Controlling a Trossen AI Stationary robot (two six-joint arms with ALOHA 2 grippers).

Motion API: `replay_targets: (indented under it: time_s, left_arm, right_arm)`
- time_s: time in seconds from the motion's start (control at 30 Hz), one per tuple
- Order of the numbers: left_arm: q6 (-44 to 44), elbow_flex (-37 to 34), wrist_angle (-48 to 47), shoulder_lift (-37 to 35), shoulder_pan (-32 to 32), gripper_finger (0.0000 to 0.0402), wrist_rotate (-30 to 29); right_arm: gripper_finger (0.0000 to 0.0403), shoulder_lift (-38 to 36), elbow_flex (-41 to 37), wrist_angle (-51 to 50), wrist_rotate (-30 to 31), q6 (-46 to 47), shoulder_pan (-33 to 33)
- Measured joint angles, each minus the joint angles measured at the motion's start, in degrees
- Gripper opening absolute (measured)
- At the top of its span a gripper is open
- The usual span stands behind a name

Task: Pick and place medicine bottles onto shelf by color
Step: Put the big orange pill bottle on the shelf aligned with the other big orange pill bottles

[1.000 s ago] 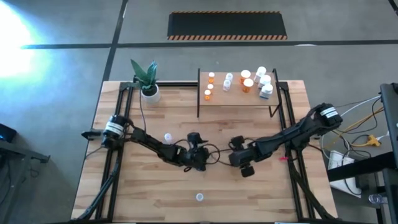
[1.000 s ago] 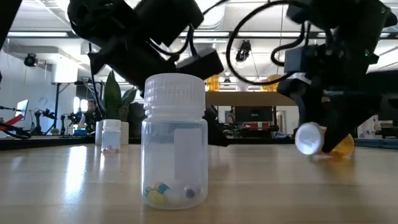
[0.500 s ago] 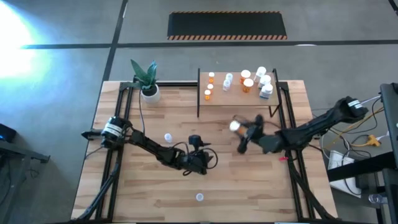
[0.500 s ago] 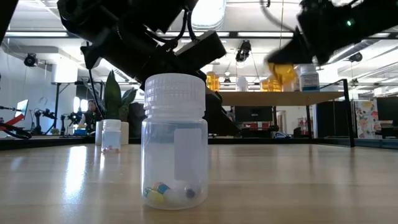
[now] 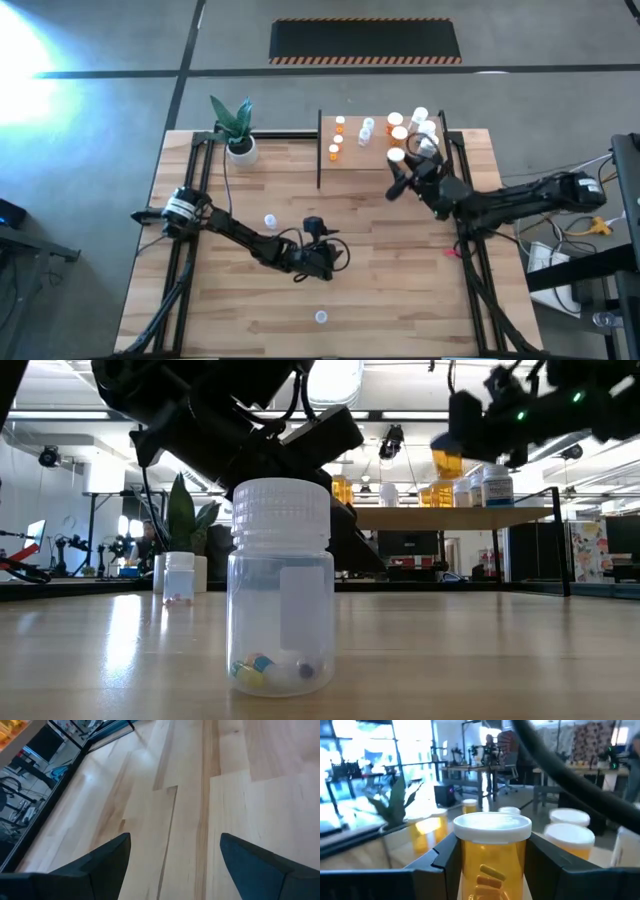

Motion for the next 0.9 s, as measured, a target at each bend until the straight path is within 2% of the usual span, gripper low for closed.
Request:
replay_targets:
  time_s: [0.07,0.2,0.53,0.9]
  left_arm:
    - [0.3,0.0,0.1,-0.1,0.0,0.0290,0.0]
    - [0.6,0.0,0.0,-0.1,0.0,0.0290,0.0]
    - [0.5,0.0,0.0,-0.2,0.0,0.0290,0.0]
    - [0.4,0.0,0.3,-0.2,0.0,0.0290,0.1]
  right_arm:
    - [0.0157,1.2,-1.6,3.3,-2.3,2.0,-3.7]
    - [0.0156,2.7,-3.7,7.0,-2.5,2.9,-7.4]
    - [0.0167,5.5,-4.9,7.2,-2.4,2.9,-8.5]
    - [0.0179,13.2,-0.6,7.6,-2.0,1.2,-9.5]
